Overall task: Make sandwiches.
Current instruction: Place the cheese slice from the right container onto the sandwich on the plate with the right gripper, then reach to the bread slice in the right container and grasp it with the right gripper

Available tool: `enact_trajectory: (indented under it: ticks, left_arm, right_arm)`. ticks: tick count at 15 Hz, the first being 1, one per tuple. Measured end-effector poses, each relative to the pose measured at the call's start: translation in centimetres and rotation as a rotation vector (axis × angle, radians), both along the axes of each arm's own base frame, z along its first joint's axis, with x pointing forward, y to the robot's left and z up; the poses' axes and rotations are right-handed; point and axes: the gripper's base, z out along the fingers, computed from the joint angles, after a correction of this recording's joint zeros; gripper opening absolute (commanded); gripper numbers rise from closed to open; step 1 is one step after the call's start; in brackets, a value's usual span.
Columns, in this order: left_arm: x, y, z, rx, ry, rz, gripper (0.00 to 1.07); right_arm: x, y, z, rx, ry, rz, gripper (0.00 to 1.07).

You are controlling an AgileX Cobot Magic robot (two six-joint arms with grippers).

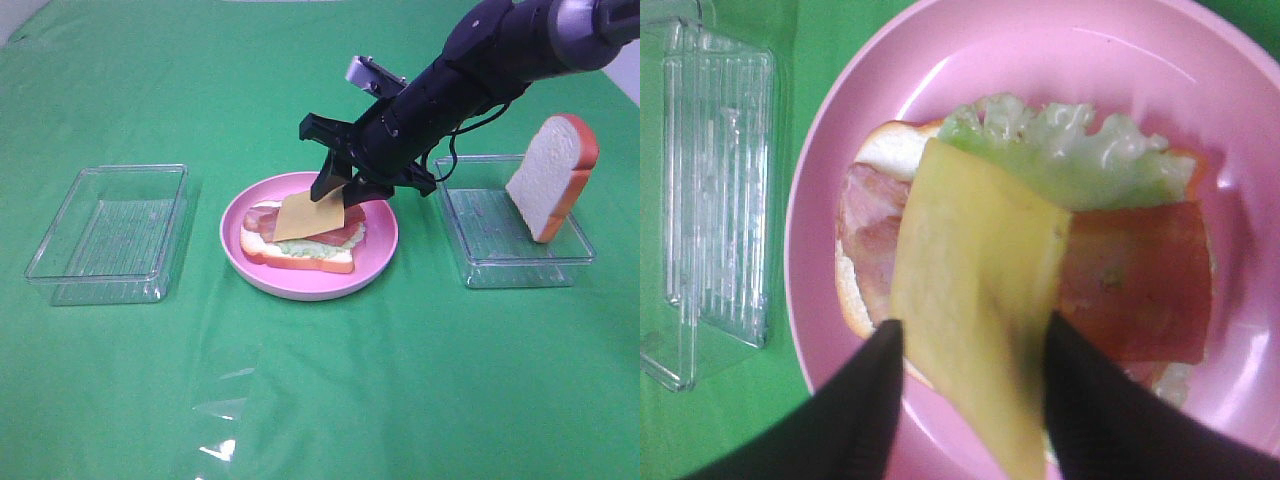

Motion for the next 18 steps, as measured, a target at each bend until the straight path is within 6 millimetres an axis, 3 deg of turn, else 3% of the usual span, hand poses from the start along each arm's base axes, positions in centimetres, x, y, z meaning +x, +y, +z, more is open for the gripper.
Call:
enact_trajectory:
  ticks: [1,2,7,12,18]
  left_arm:
    - [0.0,0.0,0.0,0.000,0.000,0.000,0.97]
    - [0.0,0.0,0.0,0.000,0.000,0.000,0.97]
    - [0.0,0.0,0.0,0.000,0.000,0.000,0.97]
    - [0.0,0.0,0.0,0.000,0.000,0.000,0.97]
    - [0.0,0.0,0.0,0.000,0.000,0.000,0.97]
  right_arm:
    - [-0.1,-0.1,0.5,-0.015,0.001,0.032,0.95]
    - [-0.1,-0.1,1.5,-0.038,-0.011,0.080,0.99]
    - [0.1,-2.2,10.3,-0.299,-0.071,0.145,0.99]
    - [1.0,-4.5,14.8,-0.462,-0.104,0.096,0.99]
    - [3.4,-14.9,15.4,-0.498,-0.065,-0.146,0.99]
